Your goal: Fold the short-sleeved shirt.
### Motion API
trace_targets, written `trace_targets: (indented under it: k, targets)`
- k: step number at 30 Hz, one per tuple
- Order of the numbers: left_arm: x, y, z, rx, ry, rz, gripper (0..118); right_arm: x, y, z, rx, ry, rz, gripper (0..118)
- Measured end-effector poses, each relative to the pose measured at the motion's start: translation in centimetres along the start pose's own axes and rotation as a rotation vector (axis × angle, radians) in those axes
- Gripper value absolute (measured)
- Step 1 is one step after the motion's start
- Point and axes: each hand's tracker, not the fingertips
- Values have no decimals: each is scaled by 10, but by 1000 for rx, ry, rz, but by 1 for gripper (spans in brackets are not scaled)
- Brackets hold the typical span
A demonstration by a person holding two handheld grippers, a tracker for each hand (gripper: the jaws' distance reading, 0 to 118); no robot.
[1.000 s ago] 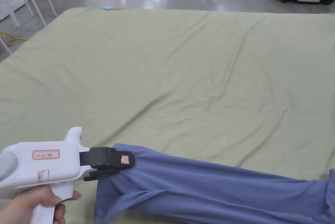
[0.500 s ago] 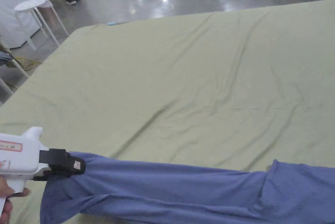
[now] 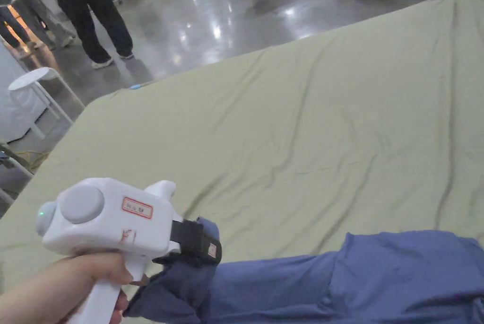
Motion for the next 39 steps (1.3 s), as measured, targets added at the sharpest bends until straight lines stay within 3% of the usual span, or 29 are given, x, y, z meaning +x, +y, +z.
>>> trace_targets:
  k: [6,7,9,11,13,16,18,19,21,22,27,36,39]
  targets:
    - [16,15,-82,-64,86,10,9,23,-10,32,17,-74,15,1]
    - [19,17,-89,-72,88,17,16,27,-13,36,18,-85,7,1]
    - [25,18,-92,-62,107,7,41,33,-17,40,12,-105,-5,1]
    - [37,16,-80,-25,35,-26,73,39,-21,42,4,-119,-14,1]
    - [38,11,-58,29,-5,-55,98,42,-22,41,-3,-119,-27,1]
    - [28,-1,-27,41,-65,-63,102,43,-24,38,-5,-107,-40,1]
    - [14,-10,-15,78,9,-44,100,40,-24,33,-5,-96,-42,1]
    - [10,-11,-16,99,65,-43,93,38,-24,31,-3,-90,-42,1]
    - [2,-12,-23,104,232,-94,30,33,-23,26,-4,-73,-41,1]
    - [1,-11,-32,106,335,-120,7,30,-23,25,-6,-66,-37,1]
    - [-1,-6,-80,25,423,-159,5,20,-21,29,-6,-49,-10,1]
    - [69,-30,-124,-103,51,-211,5,26,-24,37,-14,-90,-44,1]
    - [76,-28,-139,-110,20,-182,5,21,-21,40,-15,-88,-47,1]
